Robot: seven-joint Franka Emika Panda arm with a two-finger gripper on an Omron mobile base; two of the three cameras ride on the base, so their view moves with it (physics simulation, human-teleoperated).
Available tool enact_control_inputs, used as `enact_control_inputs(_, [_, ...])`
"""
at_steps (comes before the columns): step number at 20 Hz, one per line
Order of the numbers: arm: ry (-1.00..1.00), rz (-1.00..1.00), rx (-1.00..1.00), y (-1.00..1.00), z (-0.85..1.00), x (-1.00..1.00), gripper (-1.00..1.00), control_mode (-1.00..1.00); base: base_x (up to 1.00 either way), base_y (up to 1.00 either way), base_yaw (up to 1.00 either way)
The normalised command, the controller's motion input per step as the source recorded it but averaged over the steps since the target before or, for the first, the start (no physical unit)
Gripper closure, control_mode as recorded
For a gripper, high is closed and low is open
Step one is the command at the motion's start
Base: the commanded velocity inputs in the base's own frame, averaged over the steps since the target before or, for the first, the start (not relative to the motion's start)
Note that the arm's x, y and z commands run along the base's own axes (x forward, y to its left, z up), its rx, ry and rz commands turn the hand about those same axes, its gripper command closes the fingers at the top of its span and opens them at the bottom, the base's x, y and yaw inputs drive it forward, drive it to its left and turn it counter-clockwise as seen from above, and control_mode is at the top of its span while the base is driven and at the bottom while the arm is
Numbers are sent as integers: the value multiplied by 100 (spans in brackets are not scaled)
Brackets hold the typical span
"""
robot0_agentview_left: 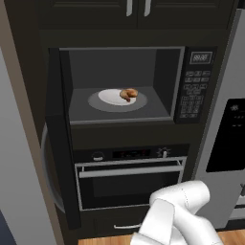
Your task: Transport the chicken drumstick from the fridge to the microwave and turn on the microwave.
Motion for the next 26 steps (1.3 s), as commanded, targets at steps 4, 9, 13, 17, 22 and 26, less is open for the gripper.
enact_control_inputs(4, [-9, -2, 0, 28, -6, -14, -100, -100, 0, 0, 0])
enact_control_inputs(9, [-5, -2, 0, 31, -3, -12, -100, -100, 0, 0, 0])
enact_control_inputs(13, [-1, -7, 0, 44, -8, 0, -100, -100, 0, 0, 0])
enact_control_inputs(17, [0, -8, 0, 49, -15, 0, -100, -100, 0, 0, 0])
enact_control_inputs(22, [0, -8, -1, 52, -21, 0, -100, -100, 0, 0, 0])
enact_control_inputs(26, [0, -8, -2, 50, -22, 10, -100, -100, 0, 0, 0])
